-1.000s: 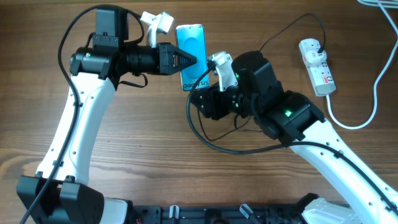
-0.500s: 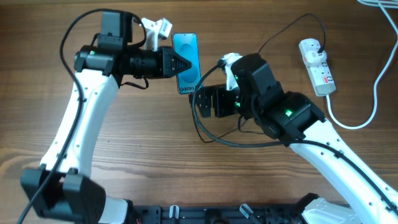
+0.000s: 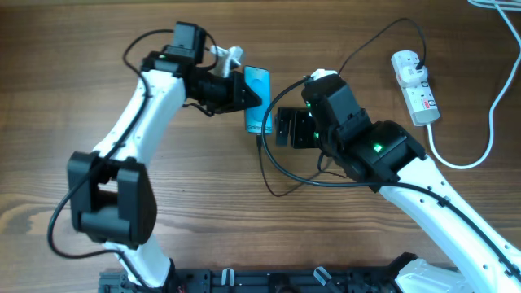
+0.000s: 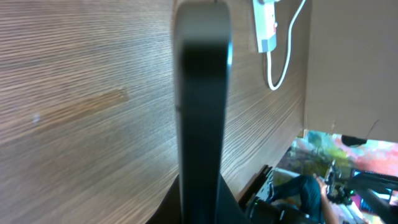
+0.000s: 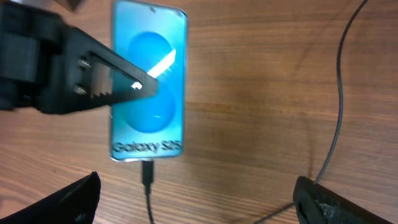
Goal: Plug charger to phone and switch on socket
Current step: 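Lower the plugged phone toward the table with both grippers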
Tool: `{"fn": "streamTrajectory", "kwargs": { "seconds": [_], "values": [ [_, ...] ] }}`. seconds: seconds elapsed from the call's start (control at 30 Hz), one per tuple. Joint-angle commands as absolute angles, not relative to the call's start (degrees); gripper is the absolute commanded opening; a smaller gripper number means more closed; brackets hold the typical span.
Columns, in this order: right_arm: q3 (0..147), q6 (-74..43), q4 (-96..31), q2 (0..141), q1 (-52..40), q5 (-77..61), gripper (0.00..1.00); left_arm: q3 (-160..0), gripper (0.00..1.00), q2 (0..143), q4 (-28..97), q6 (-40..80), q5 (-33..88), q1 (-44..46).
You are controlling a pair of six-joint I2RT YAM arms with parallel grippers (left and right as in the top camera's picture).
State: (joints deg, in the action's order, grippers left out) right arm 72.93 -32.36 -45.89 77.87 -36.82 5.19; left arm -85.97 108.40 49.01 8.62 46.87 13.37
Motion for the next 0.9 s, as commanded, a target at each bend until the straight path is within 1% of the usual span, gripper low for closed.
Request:
{"fn": "streamTrajectory", "kwargs": {
  "seconds": [0.0, 0.2, 0.77, 0.87],
  "values": [
    [74.24, -33.19, -45.89, 76.93, -36.69, 7.94, 1.00, -85.97, 0.04, 110.78, 46.00, 7.94, 48.05, 15.77],
    [74.22, -33.19, -46.26, 76.93, -36.69, 7.92, 1.00, -85.97, 0.04, 114.78, 43.00, 12.43, 42.35, 16.27],
    [74.13, -34.68, -46.89, 77.73, -36.69, 7.49, 1.00, -85.97, 0.04, 123.15, 39.99, 12.91, 42.54, 17.69],
    [74.13, -34.70, -46.92, 78.13, -36.69, 7.03, 1.00, -85.97, 0.07, 123.15, 38.98, 12.88, 42.50, 18.28]
  ]
}}
